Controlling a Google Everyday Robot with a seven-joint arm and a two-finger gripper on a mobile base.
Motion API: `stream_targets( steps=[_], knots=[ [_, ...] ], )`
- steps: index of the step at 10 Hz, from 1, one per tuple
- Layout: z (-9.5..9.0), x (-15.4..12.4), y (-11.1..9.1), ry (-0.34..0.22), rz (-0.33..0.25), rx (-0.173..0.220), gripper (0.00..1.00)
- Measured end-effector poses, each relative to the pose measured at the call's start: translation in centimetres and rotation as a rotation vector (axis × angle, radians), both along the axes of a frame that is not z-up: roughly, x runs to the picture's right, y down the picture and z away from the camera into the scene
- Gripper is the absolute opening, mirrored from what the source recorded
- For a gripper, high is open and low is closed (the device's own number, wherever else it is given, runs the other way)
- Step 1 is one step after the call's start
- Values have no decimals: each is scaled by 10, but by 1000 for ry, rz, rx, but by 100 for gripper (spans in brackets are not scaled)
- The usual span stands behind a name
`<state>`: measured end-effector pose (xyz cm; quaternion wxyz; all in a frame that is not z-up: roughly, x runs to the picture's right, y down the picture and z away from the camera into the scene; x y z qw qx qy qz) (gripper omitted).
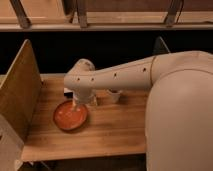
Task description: Drag the ceramic bowl in a circle
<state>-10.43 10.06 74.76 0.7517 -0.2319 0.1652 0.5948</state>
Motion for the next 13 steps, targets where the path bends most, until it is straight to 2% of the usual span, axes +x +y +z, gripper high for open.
stream_targets(
  steps=[1, 2, 5, 6, 11, 13],
  knots=[
    [8, 0, 9, 11, -22, -12, 65],
    [19, 3, 16, 38, -18, -20, 65],
    [43, 1, 29, 72, 16, -37, 65],
    [54, 2, 37, 87, 46, -51, 65],
    [83, 0, 69, 103, 94, -123, 65],
    [91, -2, 74, 95, 100, -142, 65]
  ],
)
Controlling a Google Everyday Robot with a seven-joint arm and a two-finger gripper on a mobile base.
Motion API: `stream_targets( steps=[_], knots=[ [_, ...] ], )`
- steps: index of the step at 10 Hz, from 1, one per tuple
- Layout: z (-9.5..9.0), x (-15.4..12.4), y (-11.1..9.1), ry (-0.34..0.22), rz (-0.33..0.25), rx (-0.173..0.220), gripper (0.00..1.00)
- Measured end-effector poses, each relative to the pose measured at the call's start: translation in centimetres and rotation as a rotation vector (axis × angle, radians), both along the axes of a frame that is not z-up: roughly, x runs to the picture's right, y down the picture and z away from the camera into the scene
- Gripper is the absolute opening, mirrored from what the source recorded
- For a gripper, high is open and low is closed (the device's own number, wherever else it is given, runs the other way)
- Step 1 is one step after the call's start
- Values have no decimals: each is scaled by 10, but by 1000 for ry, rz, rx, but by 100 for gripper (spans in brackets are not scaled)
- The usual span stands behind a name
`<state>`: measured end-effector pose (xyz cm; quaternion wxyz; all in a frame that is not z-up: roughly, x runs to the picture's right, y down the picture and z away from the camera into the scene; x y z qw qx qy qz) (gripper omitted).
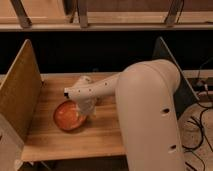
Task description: Drag the ceramic bowl in a circle
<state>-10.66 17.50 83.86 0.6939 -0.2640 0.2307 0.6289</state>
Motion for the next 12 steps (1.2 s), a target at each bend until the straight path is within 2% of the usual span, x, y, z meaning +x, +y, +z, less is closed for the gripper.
stream_targets(
  steps=[2, 3, 7, 9, 12],
  knots=[
    [4, -2, 0, -16, -9, 0, 52],
    [5, -4, -3, -35, -26, 9, 38],
    [-2, -7, -5, -69, -47, 21, 2],
    [-13, -2, -6, -69, -68, 18, 0],
    [-48, 26, -14, -21, -134, 15, 0]
  ],
)
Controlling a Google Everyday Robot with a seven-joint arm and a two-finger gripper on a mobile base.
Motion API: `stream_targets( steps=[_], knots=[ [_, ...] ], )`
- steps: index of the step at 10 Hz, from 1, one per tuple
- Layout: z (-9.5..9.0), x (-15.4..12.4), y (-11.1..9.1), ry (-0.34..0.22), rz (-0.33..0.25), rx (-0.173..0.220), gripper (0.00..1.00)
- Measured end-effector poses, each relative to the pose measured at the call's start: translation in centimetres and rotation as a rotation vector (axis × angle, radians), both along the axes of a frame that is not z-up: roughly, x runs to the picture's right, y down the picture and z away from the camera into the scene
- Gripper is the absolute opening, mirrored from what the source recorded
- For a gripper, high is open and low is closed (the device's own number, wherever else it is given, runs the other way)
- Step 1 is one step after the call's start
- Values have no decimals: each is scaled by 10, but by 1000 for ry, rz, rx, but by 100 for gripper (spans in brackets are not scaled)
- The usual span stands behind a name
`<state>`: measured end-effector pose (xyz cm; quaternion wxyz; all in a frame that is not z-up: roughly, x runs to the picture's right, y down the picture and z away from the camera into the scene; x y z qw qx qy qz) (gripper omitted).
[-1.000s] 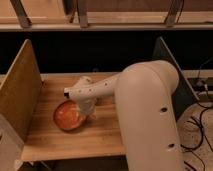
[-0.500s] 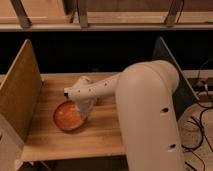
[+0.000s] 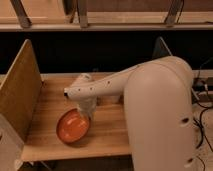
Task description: Drag the ceramic bowl in a circle
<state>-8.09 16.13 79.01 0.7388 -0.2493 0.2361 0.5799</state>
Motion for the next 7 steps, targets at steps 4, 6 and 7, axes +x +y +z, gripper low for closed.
stream_targets(
  steps=[4, 6, 7],
  knots=[
    [-13, 38, 2, 115, -79, -40, 0],
    [3, 38, -2, 140, -96, -39, 0],
    [12, 39, -8, 153, -99, -31, 0]
  ],
)
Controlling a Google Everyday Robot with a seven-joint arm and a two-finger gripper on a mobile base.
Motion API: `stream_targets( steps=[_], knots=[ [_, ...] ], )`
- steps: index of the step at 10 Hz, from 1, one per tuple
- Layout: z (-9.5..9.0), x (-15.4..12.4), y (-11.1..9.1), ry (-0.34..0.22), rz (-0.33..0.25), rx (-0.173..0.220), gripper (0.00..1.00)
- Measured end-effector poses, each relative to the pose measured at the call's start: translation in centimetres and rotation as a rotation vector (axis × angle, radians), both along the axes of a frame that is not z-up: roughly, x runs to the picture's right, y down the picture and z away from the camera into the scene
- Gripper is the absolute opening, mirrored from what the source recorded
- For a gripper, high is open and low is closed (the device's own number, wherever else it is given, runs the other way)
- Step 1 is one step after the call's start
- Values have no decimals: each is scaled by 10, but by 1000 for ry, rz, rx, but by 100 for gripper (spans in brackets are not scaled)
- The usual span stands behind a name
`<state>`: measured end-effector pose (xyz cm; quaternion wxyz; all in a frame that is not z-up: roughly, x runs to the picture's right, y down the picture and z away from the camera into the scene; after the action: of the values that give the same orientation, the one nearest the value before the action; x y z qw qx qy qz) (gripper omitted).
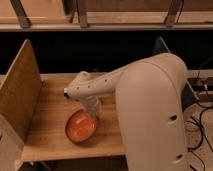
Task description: Drag the ceramic bowl in a circle
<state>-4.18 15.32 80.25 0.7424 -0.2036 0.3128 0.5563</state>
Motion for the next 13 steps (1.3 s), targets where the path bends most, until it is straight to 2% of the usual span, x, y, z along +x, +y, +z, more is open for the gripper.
stream_targets(
  steps=[3, 5, 6, 8, 10, 12, 13],
  knots=[
    [21, 6, -25, 19, -1, 41, 0],
    [32, 6, -43, 12, 6, 72, 0],
    [45, -9, -50, -30, 24, 89, 0],
    [56, -41, -48, -105, 40, 93, 0],
    [55, -75, -39, -188, 54, 83, 0],
    [44, -94, -34, -246, 51, 82, 0],
    [29, -96, -29, -262, 34, 75, 0]
  ],
)
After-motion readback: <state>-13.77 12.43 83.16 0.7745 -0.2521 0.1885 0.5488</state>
